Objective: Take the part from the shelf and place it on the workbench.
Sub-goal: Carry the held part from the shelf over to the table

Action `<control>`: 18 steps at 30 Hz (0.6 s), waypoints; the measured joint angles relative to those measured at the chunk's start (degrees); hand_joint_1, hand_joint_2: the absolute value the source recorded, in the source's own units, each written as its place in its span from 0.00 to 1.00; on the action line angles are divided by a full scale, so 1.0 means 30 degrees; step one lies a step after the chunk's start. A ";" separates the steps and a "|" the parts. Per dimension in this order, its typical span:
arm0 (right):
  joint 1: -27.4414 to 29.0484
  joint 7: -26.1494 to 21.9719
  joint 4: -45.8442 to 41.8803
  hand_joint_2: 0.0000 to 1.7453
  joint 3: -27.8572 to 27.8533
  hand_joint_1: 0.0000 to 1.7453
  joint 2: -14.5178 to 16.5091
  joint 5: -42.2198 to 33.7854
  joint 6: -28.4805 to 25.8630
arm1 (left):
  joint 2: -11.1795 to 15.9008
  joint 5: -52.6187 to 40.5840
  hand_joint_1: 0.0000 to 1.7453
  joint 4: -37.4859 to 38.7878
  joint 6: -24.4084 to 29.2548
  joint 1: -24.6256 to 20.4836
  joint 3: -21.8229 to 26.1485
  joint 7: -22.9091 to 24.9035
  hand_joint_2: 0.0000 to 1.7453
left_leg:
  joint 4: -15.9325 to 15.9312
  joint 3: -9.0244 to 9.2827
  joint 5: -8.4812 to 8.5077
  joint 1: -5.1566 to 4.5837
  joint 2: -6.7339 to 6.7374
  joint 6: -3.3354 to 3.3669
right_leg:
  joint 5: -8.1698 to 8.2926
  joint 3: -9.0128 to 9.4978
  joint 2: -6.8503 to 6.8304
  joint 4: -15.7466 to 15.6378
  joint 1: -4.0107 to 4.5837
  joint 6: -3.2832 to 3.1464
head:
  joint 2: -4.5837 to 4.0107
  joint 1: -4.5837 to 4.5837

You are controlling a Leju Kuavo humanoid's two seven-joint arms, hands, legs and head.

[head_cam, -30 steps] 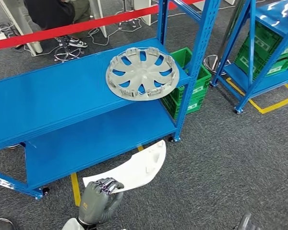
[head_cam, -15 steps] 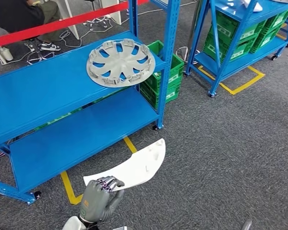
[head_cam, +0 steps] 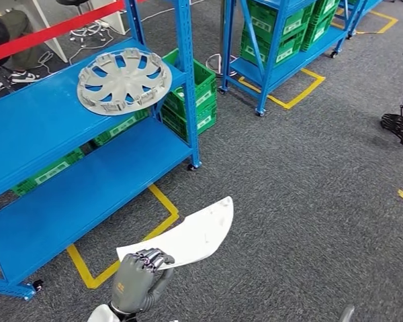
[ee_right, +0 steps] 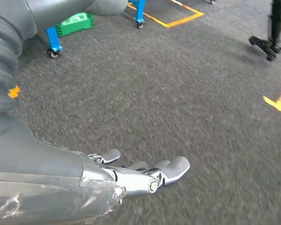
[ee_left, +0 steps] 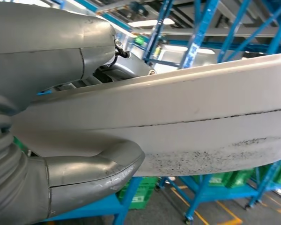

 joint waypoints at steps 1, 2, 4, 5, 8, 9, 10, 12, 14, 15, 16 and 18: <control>-0.0013 0.0000 0.0002 1.00 -0.0004 0.00 0.0000 0.0000 -0.0016 | -0.0029 -0.0169 1.00 -0.0015 0.0002 0.0018 0.0031 -0.0116 1.00 | -0.0861 0.0463 -0.0074 0.0026 -0.0301 0.0060 | 0.0173 -0.0143 0.0170 -0.0006 0.0007 0.0109 | 0.0000 0.0000; -0.0014 0.0000 0.0004 1.00 -0.0007 0.00 0.0000 0.0000 -0.0040 | -0.0066 -0.0331 1.00 -0.0033 0.0004 0.0037 0.0071 -0.0257 1.00 | -0.1340 0.0653 -0.0213 0.0030 -0.0413 0.0144 | 0.0348 -0.0256 0.0304 0.0002 0.0034 0.0227 | 0.0000 0.0016; 0.0024 0.0000 0.0009 1.00 -0.0013 0.00 -0.0005 -0.0014 -0.0089 | -0.0151 -0.0526 1.00 -0.0086 0.0007 0.0097 0.0180 -0.0523 1.00 | -0.1571 0.0665 -0.0283 0.0078 -0.0104 0.0366 | 0.0564 -0.0454 0.0367 0.0053 0.0063 0.0421 | 0.0000 0.0040; 0.0024 0.0000 0.0013 1.00 -0.0016 0.00 -0.0007 -0.0029 -0.0113 | -0.0204 -0.0568 1.00 -0.0120 0.0009 0.0139 0.0255 -0.0641 1.00 | -0.1599 0.0690 -0.0267 0.0105 0.0067 0.0488 | 0.0484 -0.0674 0.0112 0.0371 0.0109 0.0496 | 0.0000 0.0107; -0.0043 0.0000 0.0035 1.00 -0.0016 0.00 0.0018 -0.0064 -0.0151 | -0.0372 -0.0590 1.00 -0.0204 0.0013 0.0291 0.0538 -0.1050 1.00 | -0.1627 0.0892 -0.0342 0.0075 0.0657 0.0732 | -0.0685 -0.2371 -0.0860 0.3562 0.0193 0.0646 | 0.0000 0.0273; -0.0034 0.0000 0.0047 1.00 -0.0016 0.00 0.0029 -0.0080 -0.0162 | -0.0417 -0.0616 1.00 -0.0209 0.0013 0.0338 0.0638 -0.1203 1.00 | -0.1627 0.0997 -0.0419 0.0046 0.0862 0.0765 | -0.1097 -0.3030 -0.0981 0.4848 0.0190 0.0664 | 0.0000 0.0275; -0.0009 0.0000 0.0064 1.00 -0.0018 0.00 0.0035 -0.0109 -0.0177 | -0.0470 -0.0657 1.00 -0.0209 0.0013 0.0379 0.0749 -0.1361 1.00 | -0.1626 0.1146 -0.0528 0.0023 0.1060 0.0783 | -0.1295 -0.3460 -0.1039 0.5685 0.0191 0.0656 | 0.0000 0.0275; 0.0027 0.0000 0.0097 1.00 -0.0022 0.00 0.0033 -0.0182 -0.0195 | -0.0594 -0.0807 1.00 -0.0219 0.0013 0.0444 0.0969 -0.1647 1.00 | -0.1627 0.1582 -0.0844 -0.0006 0.1451 0.0762 | -0.0677 -0.3160 -0.1110 0.5035 0.0218 0.0540 | 0.0000 0.0277; 0.0010 0.0000 0.0111 1.00 -0.0022 0.00 0.0031 -0.0217 -0.0200 | -0.0738 -0.0911 1.00 -0.0261 0.0013 0.0492 0.1197 -0.1886 1.00 | -0.1652 0.2118 -0.1264 -0.0028 0.1836 0.0673 | 0.0465 -0.1827 -0.1603 0.2426 0.0379 0.0340 | 0.0000 0.0282; -0.0033 0.0000 0.0113 1.00 -0.0022 0.00 0.0033 -0.0219 -0.0200 | -0.0802 -0.0925 1.00 -0.0284 0.0013 0.0506 0.1299 -0.1971 1.00 | -0.1674 0.2313 -0.1455 -0.0055 0.2007 0.0593 | 0.0598 -0.1313 -0.1926 0.1364 0.0509 0.0209 | 0.0000 0.0299; -0.0083 0.0000 0.0118 1.00 -0.0022 0.00 0.0051 -0.0224 -0.0200 | -0.0858 -0.0927 1.00 -0.0306 0.0013 0.0514 0.1394 -0.2038 1.00 | -0.1763 0.2461 -0.1633 -0.0102 0.2187 0.0493 | 0.0527 -0.0994 -0.2176 0.0790 0.0628 0.0052 | 0.0000 0.0303; -0.0120 0.0000 0.0138 1.00 -0.0022 0.00 0.0086 -0.0271 -0.0204 | -0.0932 -0.0985 1.00 -0.0335 0.0013 0.0524 0.1539 -0.2158 1.00 | -0.1868 0.2733 -0.1705 -0.0197 0.2450 0.0263 | 0.0064 -0.0798 -0.2090 0.0589 0.0698 -0.0274 | 0.0000 0.0299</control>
